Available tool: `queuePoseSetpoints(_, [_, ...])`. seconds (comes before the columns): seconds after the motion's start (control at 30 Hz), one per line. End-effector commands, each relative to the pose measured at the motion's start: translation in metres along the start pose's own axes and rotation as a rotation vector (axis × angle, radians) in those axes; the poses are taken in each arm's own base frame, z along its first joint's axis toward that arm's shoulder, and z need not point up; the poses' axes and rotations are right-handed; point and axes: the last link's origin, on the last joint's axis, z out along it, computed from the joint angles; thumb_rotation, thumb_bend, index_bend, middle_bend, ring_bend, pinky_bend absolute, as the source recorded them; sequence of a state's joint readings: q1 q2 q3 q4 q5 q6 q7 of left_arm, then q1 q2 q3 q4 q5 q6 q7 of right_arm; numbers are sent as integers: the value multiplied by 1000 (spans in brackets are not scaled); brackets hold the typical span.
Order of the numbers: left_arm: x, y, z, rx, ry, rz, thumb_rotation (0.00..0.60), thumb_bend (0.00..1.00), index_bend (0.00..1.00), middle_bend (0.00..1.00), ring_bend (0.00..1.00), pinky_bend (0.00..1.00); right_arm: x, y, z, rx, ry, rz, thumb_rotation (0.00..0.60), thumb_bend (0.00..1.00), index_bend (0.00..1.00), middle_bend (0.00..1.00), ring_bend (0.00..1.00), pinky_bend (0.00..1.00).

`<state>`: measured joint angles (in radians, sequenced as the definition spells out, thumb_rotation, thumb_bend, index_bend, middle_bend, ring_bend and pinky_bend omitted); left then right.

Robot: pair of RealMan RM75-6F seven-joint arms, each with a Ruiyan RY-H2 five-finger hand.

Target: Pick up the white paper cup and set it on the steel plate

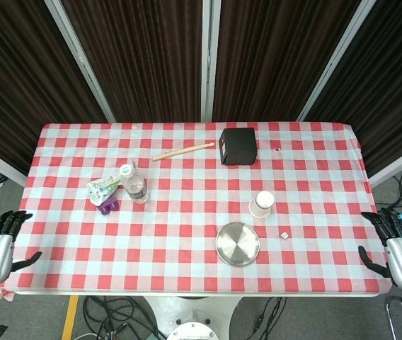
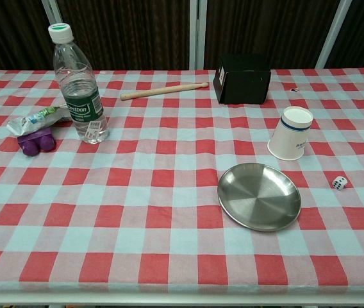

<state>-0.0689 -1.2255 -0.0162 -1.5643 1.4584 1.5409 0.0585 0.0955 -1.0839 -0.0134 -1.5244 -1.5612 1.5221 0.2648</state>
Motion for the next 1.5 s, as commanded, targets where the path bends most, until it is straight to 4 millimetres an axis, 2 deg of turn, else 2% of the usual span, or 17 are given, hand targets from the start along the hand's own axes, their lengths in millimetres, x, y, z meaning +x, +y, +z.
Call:
queuePoseSetpoints(0.03, [0,1,0,-5,2,-1,600,107,204,162,116,163,0,0,0,-2,-1,-1,600,324,137,178,3,141])
queuePoseSetpoints(0.47, [1,3,-2,-13,9,-12,600,107,204,162,116,163,2,-1,-4,6,10,7,600,325,137,190,6,141])
queuePoseSetpoints(0.57, [2,3,-2,-10,8,-12,600,107,204,162,116,164,3,-3,-2,16,11,0,600,325,136,215,42,146])
queuePoseSetpoints(0.63, [2,3,-2,-8,5,-13,600,107,204,162,116,163,3,-6,3,27,12,-14,600,324,136,277,121,207])
queuePoseSetpoints(0.67, [2,3,-2,-8,4,-15,600,107,204,162,116,163,4,-9,8,43,9,-25,600,324,136,327,181,273])
queuePoseSetpoints(0.73, [3,3,-1,-8,5,-17,600,107,204,162,116,164,4,-16,17,75,6,-48,600,324,142,402,303,415])
queuePoseSetpoints(0.8, [3,4,-1,-9,7,-19,600,107,204,162,116,163,0,-26,32,117,-28,-88,600,324,162,509,514,641])
queuePoseSetpoints(0.83, [3,4,-1,-9,7,-19,600,107,204,162,116,163,-1,-29,36,128,-41,-99,600,323,170,551,579,708])
queuePoseSetpoints(0.9, [2,3,-1,-10,4,-21,600,107,204,162,116,163,-8,-37,50,162,-92,-137,600,304,203,696,736,872])
queuePoseSetpoints(0.97, [1,3,-1,-9,2,-23,600,107,204,162,116,163,-17,-43,65,181,-156,-166,600,279,256,809,820,956])
queuePoseSetpoints(1.07, [1,2,-1,-5,3,-28,600,107,204,162,116,163,-36,-50,81,206,-249,-217,600,250,321,922,905,1000])
queuePoseSetpoints(1.33, [1,0,0,1,4,-35,600,107,204,162,116,163,-99,-59,104,248,-432,-319,600,240,378,956,941,1000])
queuePoseSetpoints(1.5, [1,-1,0,6,4,-36,600,107,204,162,116,163,-122,-61,110,264,-449,-365,600,240,378,957,941,1000])
